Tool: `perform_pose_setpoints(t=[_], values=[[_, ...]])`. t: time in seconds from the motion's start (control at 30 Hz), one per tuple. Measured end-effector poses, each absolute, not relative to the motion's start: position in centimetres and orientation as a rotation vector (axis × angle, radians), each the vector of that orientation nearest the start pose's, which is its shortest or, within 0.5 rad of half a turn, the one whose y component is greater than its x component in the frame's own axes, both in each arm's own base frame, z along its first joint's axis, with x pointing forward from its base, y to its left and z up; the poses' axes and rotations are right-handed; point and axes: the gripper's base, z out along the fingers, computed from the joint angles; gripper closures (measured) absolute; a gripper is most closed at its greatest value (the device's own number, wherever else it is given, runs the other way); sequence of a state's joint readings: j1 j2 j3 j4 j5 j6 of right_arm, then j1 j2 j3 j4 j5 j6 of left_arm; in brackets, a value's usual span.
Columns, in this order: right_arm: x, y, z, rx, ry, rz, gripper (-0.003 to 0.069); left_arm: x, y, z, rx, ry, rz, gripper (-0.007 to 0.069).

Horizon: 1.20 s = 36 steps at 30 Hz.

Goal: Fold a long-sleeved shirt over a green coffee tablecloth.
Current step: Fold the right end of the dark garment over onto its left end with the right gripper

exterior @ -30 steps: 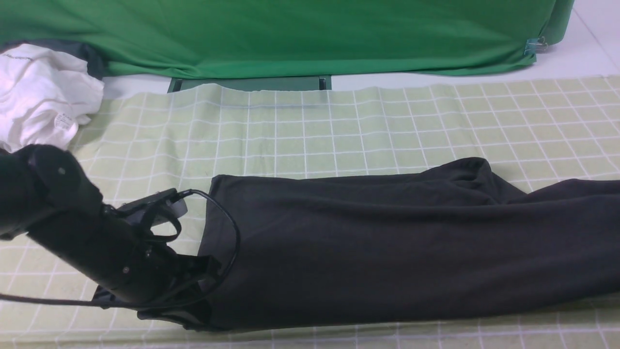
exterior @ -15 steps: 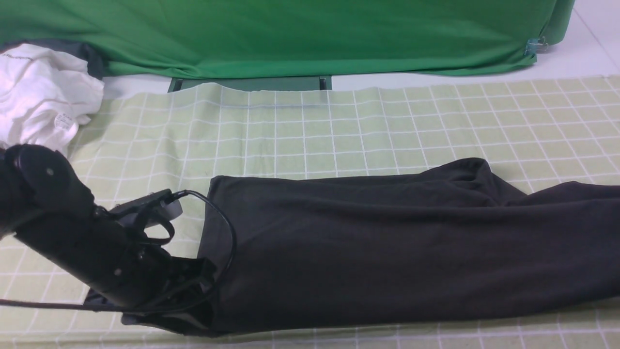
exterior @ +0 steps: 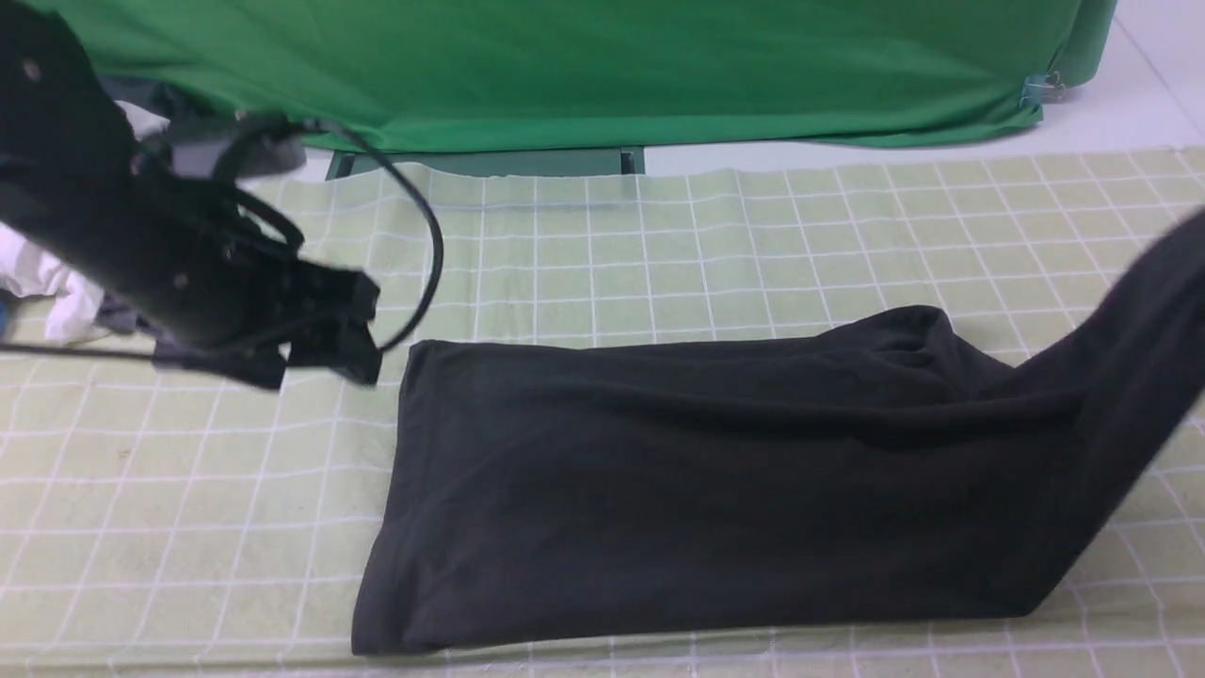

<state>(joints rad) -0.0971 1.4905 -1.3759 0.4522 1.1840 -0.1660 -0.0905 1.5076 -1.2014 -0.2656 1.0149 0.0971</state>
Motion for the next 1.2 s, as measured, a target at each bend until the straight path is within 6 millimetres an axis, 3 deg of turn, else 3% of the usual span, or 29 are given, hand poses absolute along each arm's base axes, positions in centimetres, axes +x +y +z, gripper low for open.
perform_pose_setpoints(t=[0.03,0.07,0.2,0.3,0.43,0.57,0.6,0.67,0.7,0.83,1.03,1.17,1.2], values=[[30.2,2.4,34.8,-0.016,2.665,0.582,0.063,30.0,-4.8,29.8,0.131,2.758,-0.345,0.0107],[30.2,2.4,34.8,-0.013,2.664,0.587,0.063,30.1,-4.8,29.9,0.132,2.753,-0.345,0.0107],[29.9,9.3,35.3,-0.21,2.571,0.677,0.063,30.9,-4.8,32.6,0.175,2.666,-0.339,0.0155],[28.8,15.4,35.5,-0.35,2.477,0.758,0.063,31.3,-4.0,34.2,0.134,2.615,-0.372,0.0246],[27.6,20.4,34.7,-0.463,2.423,0.82,0.063,31.4,-3.0,34.6,0.091,2.604,-0.422,0.0333],[26.4,26.1,31.7,-0.586,2.425,0.859,0.063,31.3,-1.4,34.6,0.041,2.618,-0.435,0.0451],[26.2,26.2,31.7,-0.594,2.424,0.862,0.063,31.3,-1.3,34.6,0.04,2.62,-0.434,0.0455],[25.8,28.5,30.0,-0.632,2.426,0.865,0.063,31.3,-0.8,34.6,0.021,2.623,-0.432,0.0487],[25.7,30.3,28.0,-0.655,2.441,0.858,0.063,31.3,-0.5,34.6,0.008,2.622,-0.429,0.05],[25.6,32.9,24.1,-0.668,2.475,0.838,0.063,31.2,-0.3,34.6,0.001,2.626,-0.428,0.0505],[25.6,35.1,19.4,-0.669,2.511,0.794,0.0627,31.2,-0.3,34.6,-0.001,2.627,-0.432,0.0499],[25.6,35.7,18.0,-0.664,2.509,0.78,0.0589,31.2,-0.3,34.6,-0.001,2.627,-0.432,0.0494],[25.6,35.9,17.8,-0.661,2.502,0.78,0.0548,31.2,-0.3,34.6,-0.001,2.627,-0.432,0.0492]])
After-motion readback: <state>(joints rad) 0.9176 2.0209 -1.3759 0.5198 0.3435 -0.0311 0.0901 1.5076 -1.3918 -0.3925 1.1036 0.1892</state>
